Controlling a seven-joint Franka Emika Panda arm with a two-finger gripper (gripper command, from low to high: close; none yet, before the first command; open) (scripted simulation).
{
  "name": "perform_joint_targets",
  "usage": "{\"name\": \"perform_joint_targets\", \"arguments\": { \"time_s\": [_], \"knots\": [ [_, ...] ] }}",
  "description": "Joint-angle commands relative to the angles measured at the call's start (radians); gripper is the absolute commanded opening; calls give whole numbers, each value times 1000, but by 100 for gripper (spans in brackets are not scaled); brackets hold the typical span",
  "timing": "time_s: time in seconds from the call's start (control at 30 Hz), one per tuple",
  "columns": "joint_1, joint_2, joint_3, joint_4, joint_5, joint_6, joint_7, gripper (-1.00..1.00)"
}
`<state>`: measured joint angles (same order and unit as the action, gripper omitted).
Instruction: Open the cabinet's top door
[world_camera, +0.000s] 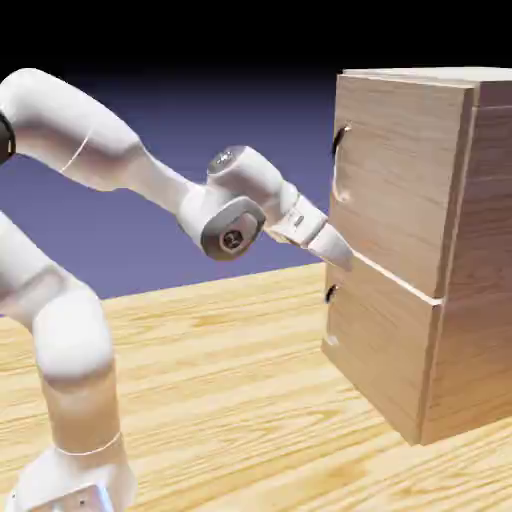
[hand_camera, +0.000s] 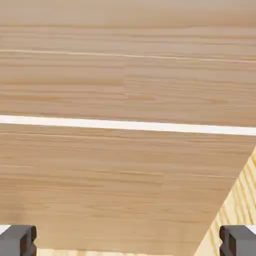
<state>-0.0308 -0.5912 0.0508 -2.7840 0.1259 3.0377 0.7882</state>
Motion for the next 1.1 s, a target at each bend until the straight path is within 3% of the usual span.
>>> {"name": "perform_joint_targets", "arguments": {
  "time_s": [0.0, 1.07],
  "knots": [
    [-16, -8, 19, 10, 44, 0, 20, 100],
    [-520, -259, 620, 318, 1435, 9, 645, 100]
  ]
}}
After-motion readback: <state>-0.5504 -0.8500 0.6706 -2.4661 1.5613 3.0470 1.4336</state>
